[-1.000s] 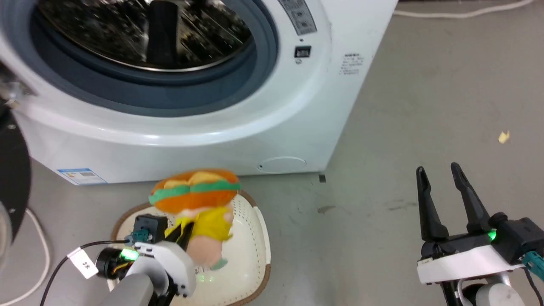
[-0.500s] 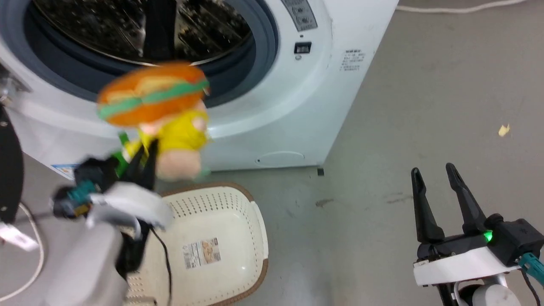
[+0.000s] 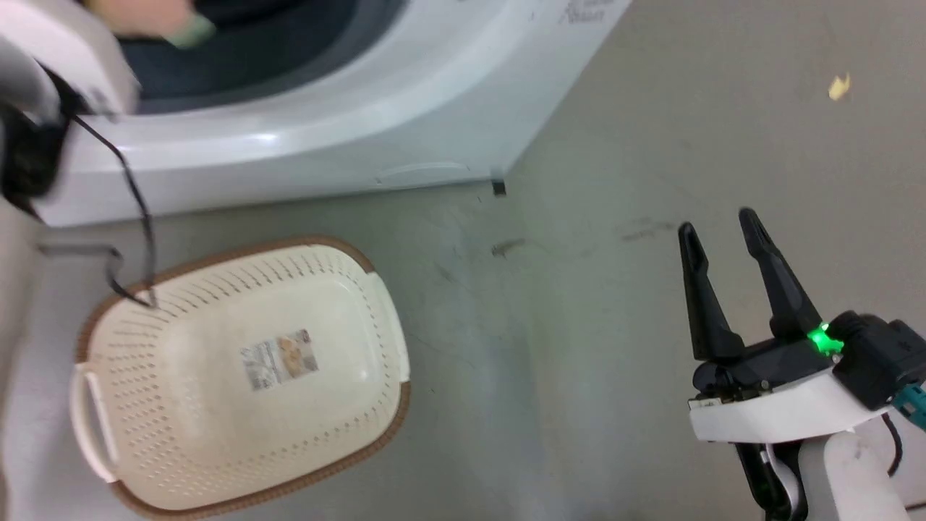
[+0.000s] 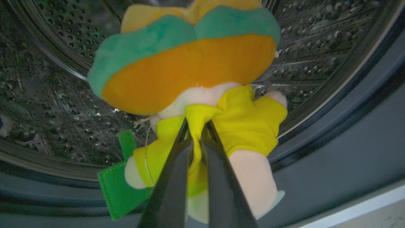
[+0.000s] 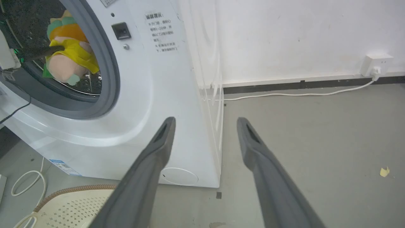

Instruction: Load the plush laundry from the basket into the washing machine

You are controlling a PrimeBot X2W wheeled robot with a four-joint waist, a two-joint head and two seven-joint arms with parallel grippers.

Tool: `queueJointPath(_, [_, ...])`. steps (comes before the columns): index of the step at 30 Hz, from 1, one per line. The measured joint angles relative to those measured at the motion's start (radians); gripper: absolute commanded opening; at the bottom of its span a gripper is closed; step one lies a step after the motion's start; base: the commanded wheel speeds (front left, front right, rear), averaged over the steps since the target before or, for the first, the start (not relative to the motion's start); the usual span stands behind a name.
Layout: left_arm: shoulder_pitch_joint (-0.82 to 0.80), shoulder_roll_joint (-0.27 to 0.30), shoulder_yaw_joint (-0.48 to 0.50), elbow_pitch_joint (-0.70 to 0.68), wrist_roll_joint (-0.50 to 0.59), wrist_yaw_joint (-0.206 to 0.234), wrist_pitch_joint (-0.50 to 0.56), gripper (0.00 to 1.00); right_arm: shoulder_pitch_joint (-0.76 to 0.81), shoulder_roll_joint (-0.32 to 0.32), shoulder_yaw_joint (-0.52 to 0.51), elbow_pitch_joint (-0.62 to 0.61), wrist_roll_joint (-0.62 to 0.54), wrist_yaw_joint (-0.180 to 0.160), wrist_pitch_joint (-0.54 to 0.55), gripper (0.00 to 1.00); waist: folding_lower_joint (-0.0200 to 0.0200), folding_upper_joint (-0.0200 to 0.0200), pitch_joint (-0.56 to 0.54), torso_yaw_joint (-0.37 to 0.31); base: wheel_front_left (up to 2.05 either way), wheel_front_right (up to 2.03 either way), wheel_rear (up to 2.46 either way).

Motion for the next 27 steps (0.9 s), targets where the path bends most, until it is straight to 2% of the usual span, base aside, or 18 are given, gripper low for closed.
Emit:
queueJointPath(3, [-0.125,0.032,-0.018,0.069,0.026,-0.023,0.075,0.00,-0.019,0.000,0.013,-0.011,0.016,0.000,0.000,1.00,0.0000,0.0000,0.056,-0.024,0.00,0.00,0.00])
queueJointPath(8, [-0.282,0.048,-0.037,0.177,0.040,-0.041,0.170,0.00,-0.041,0.000,0.038,-0.014,0.038,0.000,0.000,1.00,0.0000,0.0000,0.135,-0.069,0.00,0.00,0.00])
queueJointPath(14, [-0.391,0.054,-0.060,0.271,0.049,-0.058,0.264,0.00,-0.051,0.000,0.056,-0.012,0.061,0.000,0.000,1.00,0.0000,0.0000,0.201,-0.115,0.00,0.00,0.00])
queueJointPath(18, [-0.436,0.055,-0.076,0.309,0.053,-0.069,0.282,0.00,-0.052,0.000,0.057,-0.008,0.062,0.000,0.000,1.00,-0.0001,0.0000,0.221,-0.131,0.00,0.00,0.00])
queueJointPath(19, [-0.443,0.054,-0.080,0.317,0.057,-0.071,0.279,0.85,-0.053,0.000,0.057,-0.006,0.062,0.000,0.000,1.00,0.0000,0.0000,0.222,-0.131,0.00,0.00,0.00])
queueJointPath(20, [-0.447,0.052,-0.083,0.328,0.057,-0.074,0.275,1.00,-0.053,0.000,0.056,-0.002,0.062,0.000,0.000,1.00,0.0000,0.0000,0.220,-0.130,0.00,0.00,0.00])
queueJointPath(27, [-0.451,0.022,-0.115,0.414,0.054,-0.092,0.207,1.00,-0.059,0.000,0.041,0.003,0.056,0.000,0.000,1.00,-0.0001,0.0000,0.184,-0.113,0.00,0.00,0.00])
